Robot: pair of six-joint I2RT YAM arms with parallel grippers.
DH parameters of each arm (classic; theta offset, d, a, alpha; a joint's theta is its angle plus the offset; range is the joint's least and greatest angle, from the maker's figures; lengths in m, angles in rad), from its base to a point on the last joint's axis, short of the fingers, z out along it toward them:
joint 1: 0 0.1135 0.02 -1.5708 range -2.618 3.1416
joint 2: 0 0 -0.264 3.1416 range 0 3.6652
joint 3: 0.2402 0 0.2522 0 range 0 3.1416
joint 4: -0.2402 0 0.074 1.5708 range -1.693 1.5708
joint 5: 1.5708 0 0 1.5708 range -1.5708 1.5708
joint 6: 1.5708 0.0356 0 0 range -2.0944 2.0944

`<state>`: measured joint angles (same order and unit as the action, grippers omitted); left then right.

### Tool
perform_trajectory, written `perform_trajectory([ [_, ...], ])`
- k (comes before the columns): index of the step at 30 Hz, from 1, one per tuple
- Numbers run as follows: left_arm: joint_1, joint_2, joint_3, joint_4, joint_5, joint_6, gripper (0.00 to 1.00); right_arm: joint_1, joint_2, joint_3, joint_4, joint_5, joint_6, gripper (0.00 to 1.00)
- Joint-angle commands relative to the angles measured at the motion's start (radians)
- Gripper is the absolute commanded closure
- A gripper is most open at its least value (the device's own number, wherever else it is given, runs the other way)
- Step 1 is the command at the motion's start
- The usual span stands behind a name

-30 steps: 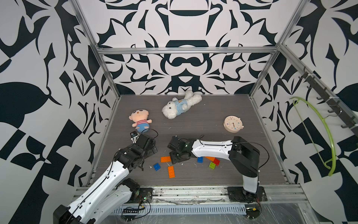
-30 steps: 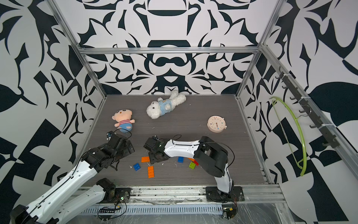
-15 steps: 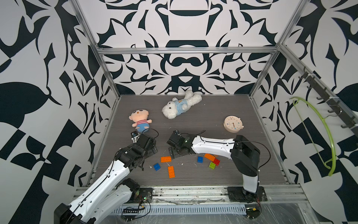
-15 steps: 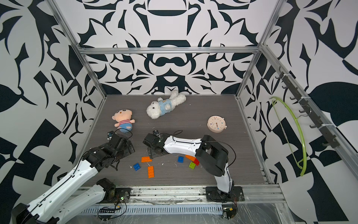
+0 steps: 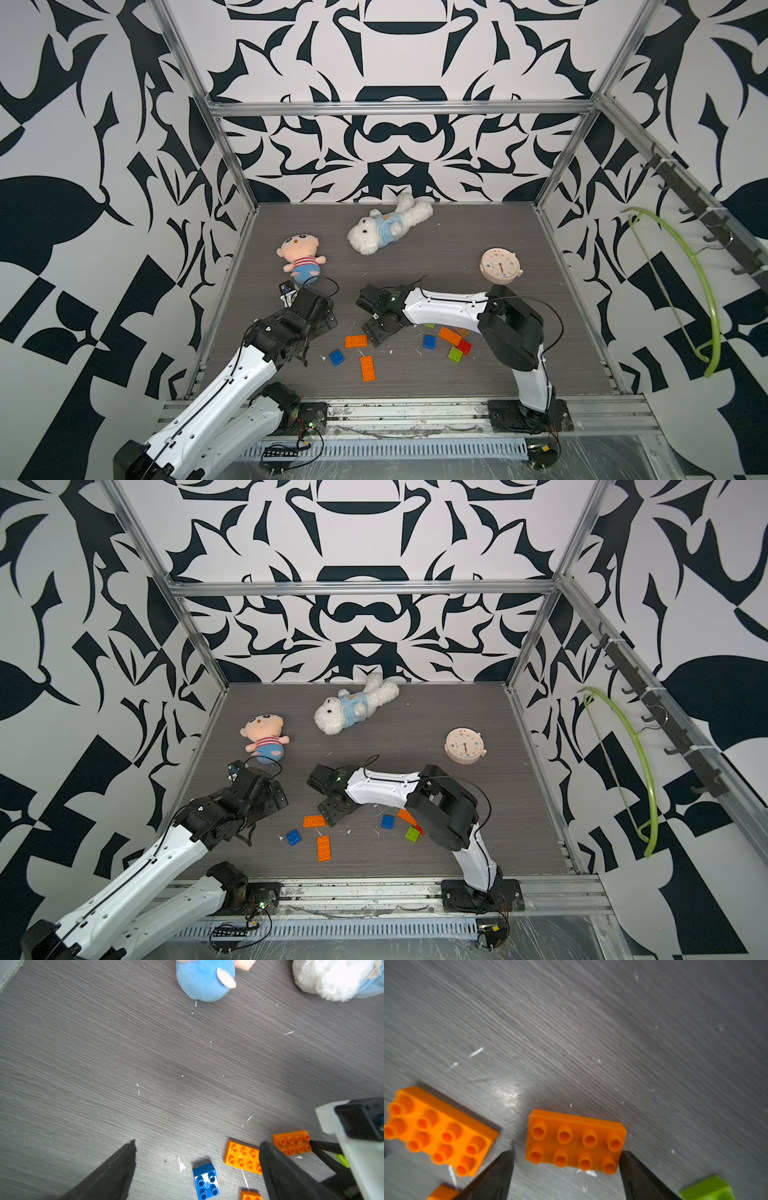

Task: Assemble the number 5 with lego
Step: Move the lego brick at the center of the board.

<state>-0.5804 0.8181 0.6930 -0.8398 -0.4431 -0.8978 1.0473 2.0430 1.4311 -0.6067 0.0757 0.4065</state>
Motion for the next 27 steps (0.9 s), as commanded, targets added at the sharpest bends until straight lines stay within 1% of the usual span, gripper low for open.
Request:
perform_trajectory([
  [1,0.004,-0.011,-0.02,-0.012,-0.019,-0.019,0.01,-0.004,0.001,0.038,-0.028,-0.01,-0.036,0.17],
  [5,0.004,0.006,-0.018,0.0,-0.016,-0.015,0.01,-0.007,0.019,0.045,-0.039,0.009,-0.036,0.19],
  [7,0.004,0.02,-0.014,-0.008,-0.018,-0.019,0.01,-0.009,0.027,0.053,-0.05,0.024,-0.03,0.16],
  [10,0.005,0.027,-0.018,-0.004,-0.005,-0.03,0.01,-0.012,0.031,0.06,-0.049,0.04,-0.009,0.16],
  [17,0.005,-0.015,-0.036,0.005,-0.008,-0.051,0.01,-0.013,0.066,0.083,-0.04,0.044,0.029,0.15],
  [19,0.004,-0.026,-0.035,0.0,-0.017,-0.049,0.01,-0.015,0.071,0.09,-0.048,0.052,0.032,0.18],
  [22,0.004,-0.029,-0.037,-0.001,-0.024,-0.05,0.01,-0.016,0.066,0.085,-0.055,0.057,0.035,0.24],
  [25,0.004,-0.019,-0.032,-0.005,-0.023,-0.045,0.01,-0.015,0.052,0.071,-0.062,0.062,0.038,0.25],
  [27,0.004,-0.009,-0.025,-0.011,-0.024,-0.043,0.01,-0.015,0.046,0.067,-0.073,0.072,0.048,0.29],
])
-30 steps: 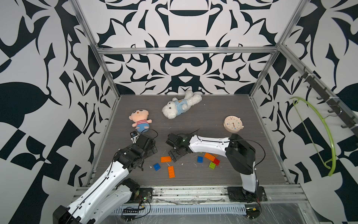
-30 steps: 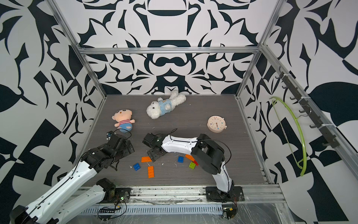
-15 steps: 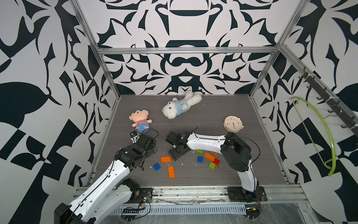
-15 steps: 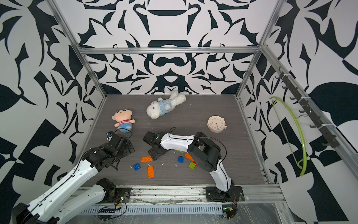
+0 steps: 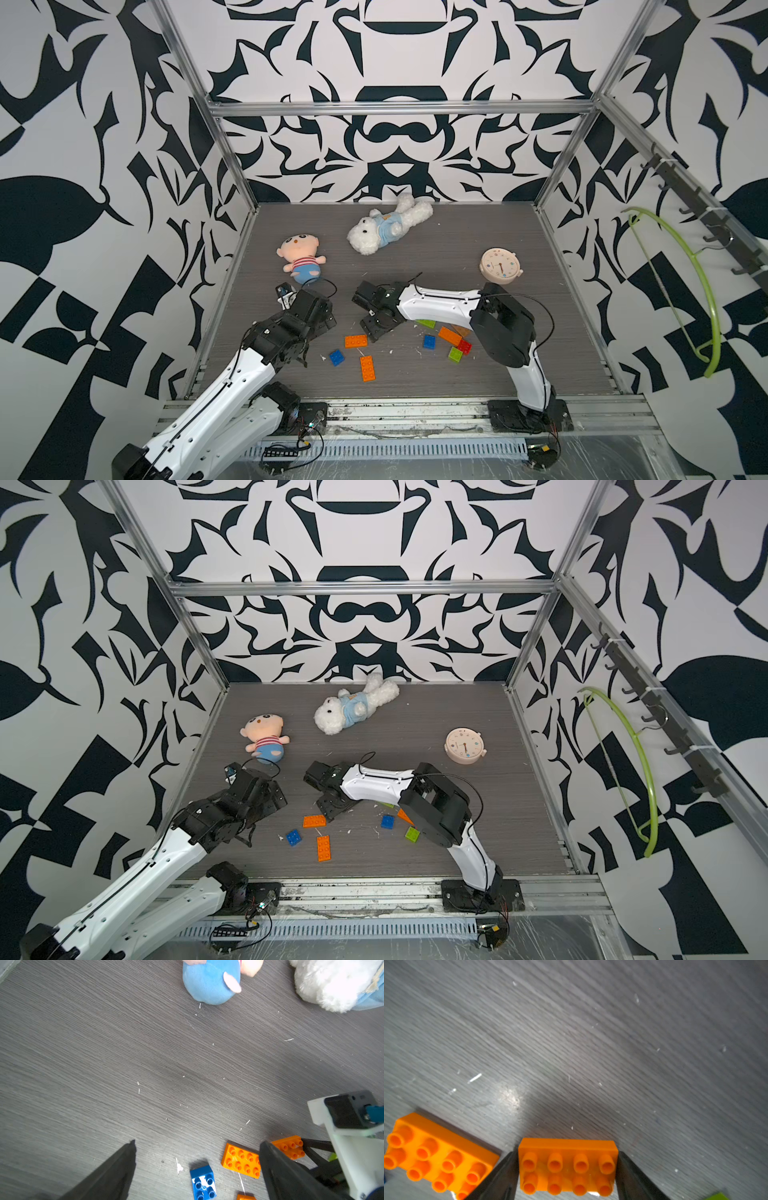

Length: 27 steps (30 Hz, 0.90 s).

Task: Assemble the number 5 with lego
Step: Move the lego brick at the center of the board.

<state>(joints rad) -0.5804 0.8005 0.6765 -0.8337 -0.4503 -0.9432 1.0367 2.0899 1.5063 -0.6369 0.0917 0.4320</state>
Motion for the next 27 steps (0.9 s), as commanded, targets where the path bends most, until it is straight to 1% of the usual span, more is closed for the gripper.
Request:
perform_trajectory([
  [1,0.004,0.012,-0.007,-0.019,-0.016,0.002,0.01,-0.004,-0.001,-0.007,-0.051,0.065,0.027,0.31],
  [4,0.004,0.023,-0.003,-0.006,0.001,0.006,0.01,-0.008,-0.01,0.0,-0.08,0.127,0.068,0.36],
  [5,0.004,0.027,-0.005,0.004,0.009,0.007,0.01,-0.014,-0.02,-0.001,-0.084,0.13,0.085,0.37],
  [12,0.004,0.08,-0.012,0.102,0.071,0.014,0.01,-0.072,-0.117,-0.019,-0.08,0.151,0.296,0.38],
  [16,0.005,0.127,-0.009,0.171,0.124,0.007,0.01,-0.086,-0.103,0.004,-0.079,0.17,0.391,0.38],
  [21,0.004,0.181,0.01,0.208,0.163,-0.001,0.01,-0.086,-0.051,0.027,-0.081,0.164,0.448,0.38],
  [27,0.004,0.197,0.012,0.198,0.145,-0.008,0.01,-0.087,-0.027,0.026,-0.073,0.131,0.452,0.38],
])
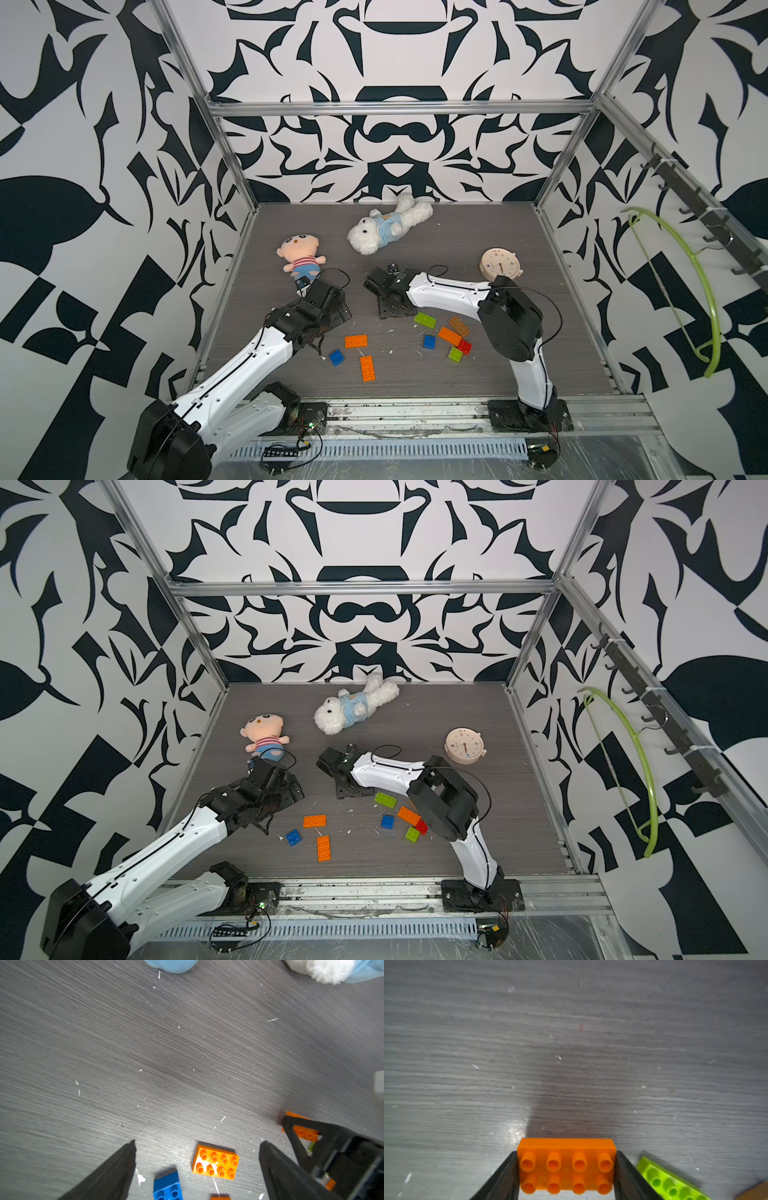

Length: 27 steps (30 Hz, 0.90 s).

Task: Assemble the number 5 with lego
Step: Move the lego brick at the center of the board.

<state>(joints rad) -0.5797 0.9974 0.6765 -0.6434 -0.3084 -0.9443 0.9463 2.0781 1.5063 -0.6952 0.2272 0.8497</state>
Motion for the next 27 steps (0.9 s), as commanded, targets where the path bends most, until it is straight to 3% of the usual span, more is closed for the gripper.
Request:
perform_trajectory([
  [1,0.004,-0.004,0.008,0.006,-0.005,-0.011,0.01,0.003,-0.013,0.026,-0.012,-0.012,0.037,0.38],
  [9,0.003,-0.069,-0.026,-0.022,-0.054,-0.044,0.01,0.015,0.009,0.04,-0.017,-0.027,0.041,0.37],
  [22,0.003,-0.072,-0.021,-0.031,-0.063,-0.029,0.01,0.024,-0.047,0.054,-0.05,-0.011,0.027,0.15],
  [27,0.004,-0.06,-0.011,-0.006,-0.017,0.007,0.01,0.022,-0.12,0.033,-0.073,0.013,0.004,0.14],
])
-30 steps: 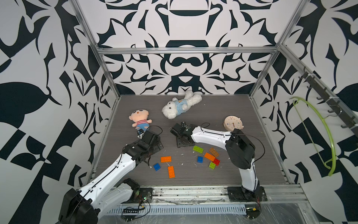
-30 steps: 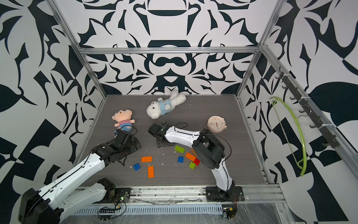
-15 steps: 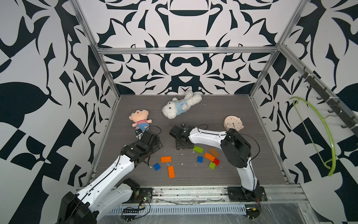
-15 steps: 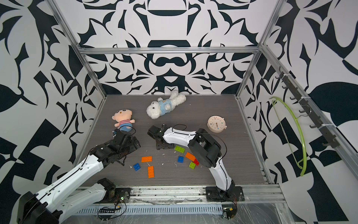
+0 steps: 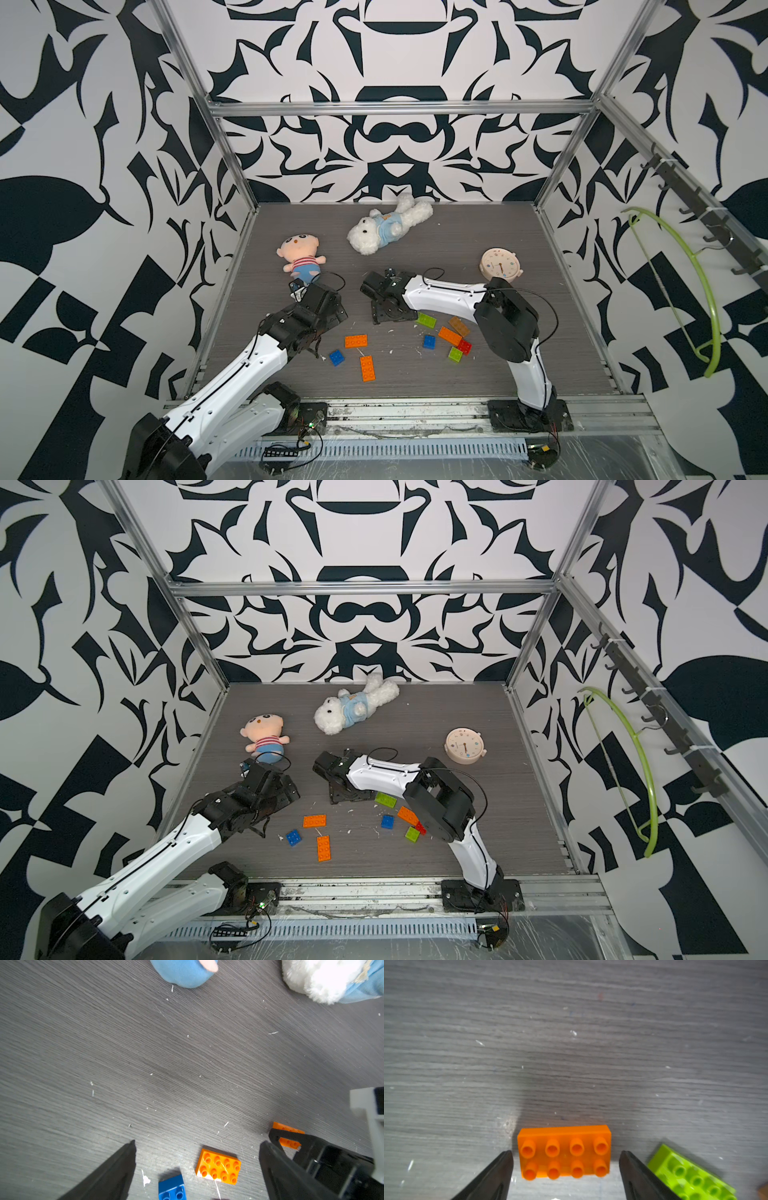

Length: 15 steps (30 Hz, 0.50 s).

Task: Assemble the number 5 with lego
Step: Move the lego brick at the center of the board, then pick up the lego brick from the center of the board.

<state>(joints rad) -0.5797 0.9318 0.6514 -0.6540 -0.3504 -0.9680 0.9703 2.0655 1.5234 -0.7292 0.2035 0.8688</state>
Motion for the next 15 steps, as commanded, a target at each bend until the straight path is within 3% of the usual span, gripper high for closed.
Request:
perform_trajectory([
  [1,0.003,0.007,0.015,0.015,0.039,0.038,0.01,-0.002,-0.132,0.0,-0.042,0.046,-0.017,0.14],
  [9,-0.012,0.059,0.024,0.168,0.313,0.128,0.01,-0.044,-0.409,-0.276,-0.057,0.059,-0.011,0.27],
  [15,-0.151,0.2,0.062,0.174,0.274,0.074,0.01,-0.044,-0.474,-0.394,-0.109,0.012,0.008,0.32],
])
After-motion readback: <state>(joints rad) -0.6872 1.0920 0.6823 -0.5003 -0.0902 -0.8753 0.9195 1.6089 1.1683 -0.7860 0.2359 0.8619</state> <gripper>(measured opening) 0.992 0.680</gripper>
